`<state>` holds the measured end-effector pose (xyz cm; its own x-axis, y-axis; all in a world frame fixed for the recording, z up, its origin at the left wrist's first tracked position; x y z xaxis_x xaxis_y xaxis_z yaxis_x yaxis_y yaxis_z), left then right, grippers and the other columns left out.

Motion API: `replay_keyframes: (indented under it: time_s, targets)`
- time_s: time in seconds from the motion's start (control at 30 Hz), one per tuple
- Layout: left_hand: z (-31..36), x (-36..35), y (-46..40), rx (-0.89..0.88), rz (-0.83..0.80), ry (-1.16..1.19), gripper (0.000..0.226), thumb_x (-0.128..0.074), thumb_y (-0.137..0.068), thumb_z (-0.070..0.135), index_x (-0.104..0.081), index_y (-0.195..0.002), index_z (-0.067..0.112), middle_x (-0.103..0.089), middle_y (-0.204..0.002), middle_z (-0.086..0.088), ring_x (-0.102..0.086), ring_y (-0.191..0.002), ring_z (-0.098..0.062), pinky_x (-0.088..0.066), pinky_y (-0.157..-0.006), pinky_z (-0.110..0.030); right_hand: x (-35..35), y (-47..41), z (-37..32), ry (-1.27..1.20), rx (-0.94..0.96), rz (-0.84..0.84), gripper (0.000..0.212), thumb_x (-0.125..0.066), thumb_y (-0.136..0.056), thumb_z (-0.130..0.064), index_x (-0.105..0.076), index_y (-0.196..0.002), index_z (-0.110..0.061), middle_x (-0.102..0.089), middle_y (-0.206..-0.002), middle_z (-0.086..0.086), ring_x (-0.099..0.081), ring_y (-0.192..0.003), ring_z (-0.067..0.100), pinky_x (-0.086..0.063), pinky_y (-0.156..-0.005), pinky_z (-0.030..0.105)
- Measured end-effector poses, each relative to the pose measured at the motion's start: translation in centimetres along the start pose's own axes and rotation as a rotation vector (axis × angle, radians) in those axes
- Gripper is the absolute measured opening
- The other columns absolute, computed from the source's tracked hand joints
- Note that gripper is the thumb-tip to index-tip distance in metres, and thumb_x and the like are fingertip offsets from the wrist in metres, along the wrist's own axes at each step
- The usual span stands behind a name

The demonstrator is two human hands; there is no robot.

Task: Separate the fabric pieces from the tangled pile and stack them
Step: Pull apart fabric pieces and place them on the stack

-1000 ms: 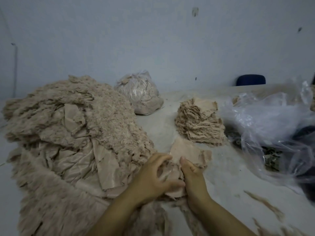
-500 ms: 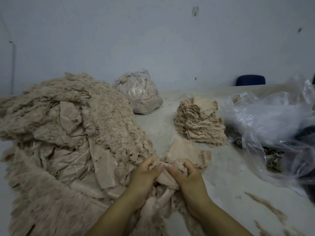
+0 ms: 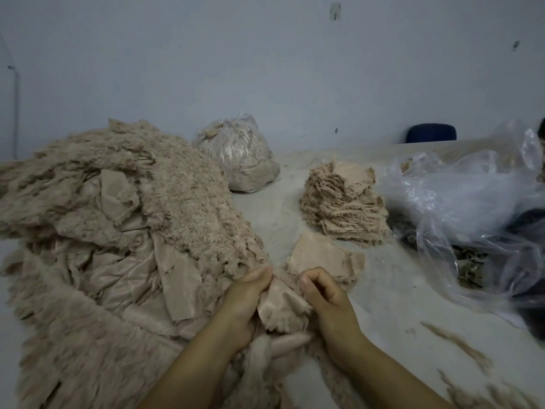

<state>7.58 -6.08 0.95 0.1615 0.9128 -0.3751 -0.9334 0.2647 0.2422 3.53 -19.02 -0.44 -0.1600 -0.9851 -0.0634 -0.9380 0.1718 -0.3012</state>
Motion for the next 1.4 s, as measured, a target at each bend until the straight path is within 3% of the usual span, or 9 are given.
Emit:
replay_keyframes:
  time_s: [0.3,0.4,0.53,0.7,0.87,1.03,1.13,1.23,1.4]
  targets:
    - [1.2,0.9,-0.4,-0.231,0.205,-0.161,0.019,-0.045,-0.099,0.018,-0.062,-0.093,0.012,-0.067,-0.091,-0.011,-0.062,-0.083,-0.024,-0.048,-0.083,-0.037,1.1,-0.6,0.7,0.006,-0.147,0.164,0.023,-0.052,-0.097,-0.021,-0.057,-0.077,-0.011,-0.047,-0.051,-0.002,-0.039,-0.047,0.007,-0.035,-0.047,0.016]
    - [1.3,1.2,-0.6,-0.258,0.224,-0.210,0.023,-0.044,-0.100,0.023,-0.061,-0.093,0.010,-0.064,-0.093,-0.013,-0.060,-0.085,-0.024,-0.047,-0.082,-0.037,0.5,0.0,0.2,0.030,-0.252,-0.025,0.034,-0.055,-0.094,-0.037,-0.060,-0.064,-0.020,-0.045,-0.048,-0.005,-0.037,-0.040,0.003,-0.031,-0.041,0.015]
    - [1.6,2.0,-1.1,-0.307,0.332,-0.186,0.026,-0.043,-0.100,0.023,-0.060,-0.081,0.017,-0.064,-0.086,-0.009,-0.059,-0.083,-0.022,-0.047,-0.081,-0.037,-0.2,0.4,-0.7,0.096,-0.248,-0.330,0.029,-0.071,-0.083,-0.021,-0.063,-0.055,-0.019,-0.045,-0.041,-0.008,-0.033,-0.035,0.001,-0.026,-0.039,0.012]
    - [2.3,2.5,-1.0,-0.308,0.400,-0.067,0.032,-0.040,-0.101,0.023,-0.057,-0.117,0.001,-0.062,-0.116,-0.020,-0.059,-0.111,-0.033,-0.044,-0.101,-0.048,0.9,0.1,-1.2,0.159,-0.091,-0.340,0.015,-0.071,-0.069,-0.036,-0.068,-0.059,-0.025,-0.047,-0.051,-0.001,-0.036,-0.046,0.007,-0.029,-0.047,0.018]
    - [3.2,3.5,-1.3,-0.263,0.331,-0.048,0.032,-0.041,-0.101,0.023,-0.056,-0.119,0.001,-0.066,-0.093,-0.011,-0.063,-0.088,-0.024,-0.051,-0.088,-0.043,0.3,0.8,-0.9,0.362,0.051,-0.424,0.040,-0.067,-0.083,-0.049,-0.069,-0.059,-0.017,-0.061,-0.064,-0.002,-0.055,-0.063,0.007,-0.041,-0.066,0.019]
    - [2.0,0.9,-0.5,-0.156,0.040,0.065,0.024,-0.040,-0.100,0.016,-0.061,-0.099,0.004,-0.066,-0.087,-0.011,-0.065,-0.078,-0.020,-0.057,-0.072,-0.037,-0.2,0.5,-1.3,0.331,-0.009,-0.133,0.042,-0.054,-0.080,-0.068,-0.059,-0.072,-0.028,-0.060,-0.067,-0.014,-0.055,-0.065,0.000,-0.042,-0.065,0.014]
    - [1.6,0.2,0.0,-0.110,-0.076,0.097,0.027,-0.043,-0.098,0.018,-0.063,-0.101,0.000,-0.070,-0.091,-0.018,-0.069,-0.078,-0.024,-0.058,-0.068,-0.037,-0.5,0.4,0.0,-0.019,-0.243,-0.018,0.032,-0.072,-0.080,-0.036,-0.053,-0.095,-0.015,-0.065,-0.066,-0.005,-0.061,-0.059,0.009,-0.048,-0.055,0.019]
    - [1.5,0.3,0.2,-0.012,-0.153,0.068,0.044,-0.057,-0.083,0.037,-0.069,-0.101,-0.002,-0.071,-0.100,-0.019,-0.071,-0.082,-0.027,-0.060,-0.066,-0.037,0.7,0.0,-0.7,0.027,-0.104,0.143,0.019,-0.070,-0.083,-0.004,-0.058,-0.091,-0.017,-0.068,-0.071,-0.003,-0.064,-0.065,0.010,-0.050,-0.057,0.018]
    - [0.9,0.7,-0.1,-0.149,-0.101,-0.250,0.057,-0.085,-0.056,0.048,-0.066,-0.088,0.005,-0.071,-0.082,-0.008,-0.066,-0.073,-0.017,-0.052,-0.064,-0.026,-0.1,0.5,-0.6,0.244,0.037,-0.075,0.012,-0.075,-0.075,-0.021,-0.068,-0.082,-0.028,-0.069,-0.081,-0.004,-0.061,-0.073,0.009,-0.046,-0.065,0.018]
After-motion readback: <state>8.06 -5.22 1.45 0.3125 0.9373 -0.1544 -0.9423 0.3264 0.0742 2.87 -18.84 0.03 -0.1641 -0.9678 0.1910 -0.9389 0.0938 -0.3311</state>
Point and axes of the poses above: each hand's wrist, its own y-axis away from the middle knuckle, its own x-axis out of the back of the hand, z = x × y, the point moved 3 cm from there along -y, towards the middle knuckle
